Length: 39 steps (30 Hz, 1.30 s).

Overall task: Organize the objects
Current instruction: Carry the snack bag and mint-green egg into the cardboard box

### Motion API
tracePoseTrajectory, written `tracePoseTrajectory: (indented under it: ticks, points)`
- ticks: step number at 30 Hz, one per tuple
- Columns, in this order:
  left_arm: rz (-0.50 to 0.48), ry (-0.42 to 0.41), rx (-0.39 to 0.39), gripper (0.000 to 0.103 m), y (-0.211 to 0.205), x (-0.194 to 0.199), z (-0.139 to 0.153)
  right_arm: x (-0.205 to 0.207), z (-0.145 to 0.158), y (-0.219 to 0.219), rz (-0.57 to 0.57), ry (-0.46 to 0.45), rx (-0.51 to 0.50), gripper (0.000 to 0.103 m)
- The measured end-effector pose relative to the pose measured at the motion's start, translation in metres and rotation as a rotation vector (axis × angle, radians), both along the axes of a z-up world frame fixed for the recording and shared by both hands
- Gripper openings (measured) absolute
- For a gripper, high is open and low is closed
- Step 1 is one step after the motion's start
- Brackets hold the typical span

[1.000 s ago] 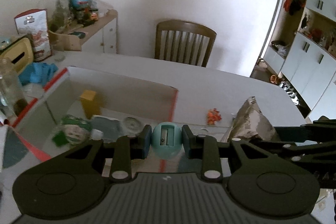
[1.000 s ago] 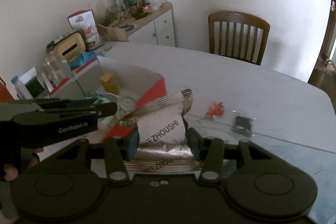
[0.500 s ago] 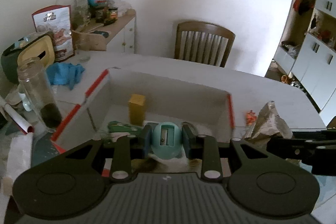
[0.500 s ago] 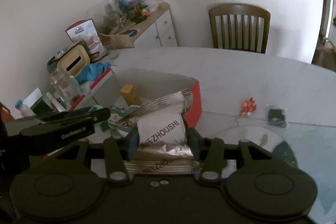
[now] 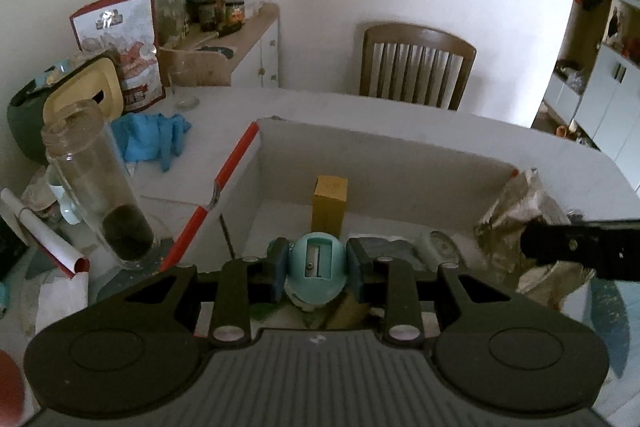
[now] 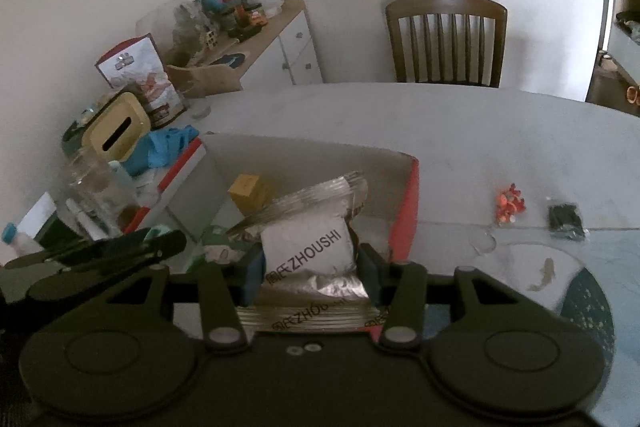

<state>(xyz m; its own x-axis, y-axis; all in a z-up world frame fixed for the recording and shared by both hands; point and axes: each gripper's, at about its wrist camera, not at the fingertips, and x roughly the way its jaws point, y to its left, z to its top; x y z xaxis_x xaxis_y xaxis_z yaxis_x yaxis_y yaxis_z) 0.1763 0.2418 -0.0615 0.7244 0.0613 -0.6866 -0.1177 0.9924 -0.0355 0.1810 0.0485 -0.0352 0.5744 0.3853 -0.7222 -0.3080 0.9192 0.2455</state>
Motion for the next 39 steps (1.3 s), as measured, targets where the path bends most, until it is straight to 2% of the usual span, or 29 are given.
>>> tracePoseTrajectory:
  ticks: [9, 20, 29, 35, 37, 39]
  points:
    - [-0.035, 0.066, 0.034, 0.030, 0.003, 0.029, -0.028, 0.027, -0.021, 0.029, 0.005, -0.018, -0.067, 0.048]
    - [-0.096, 0.138, 0.052, 0.030, -0.007, 0.044, -0.050, 0.049, -0.050, 0.052, 0.028, 0.016, -0.158, 0.048]
    - [-0.123, 0.194, 0.071, 0.030, -0.013, 0.050, -0.061, 0.049, -0.053, 0.056, 0.063, 0.019, -0.162, 0.051]
    - [-0.127, 0.218, 0.070, 0.031, -0.013, 0.051, -0.060, 0.049, -0.049, 0.057, 0.083, 0.010, -0.159, 0.059]
    - [-0.132, 0.222, 0.062, 0.034, -0.012, 0.051, -0.059, 0.049, -0.047, 0.057, 0.086, 0.001, -0.154, 0.062]
    - [-0.134, 0.221, 0.045, 0.044, -0.011, 0.050, -0.058, 0.048, -0.044, 0.056, 0.090, -0.005, -0.148, 0.062]
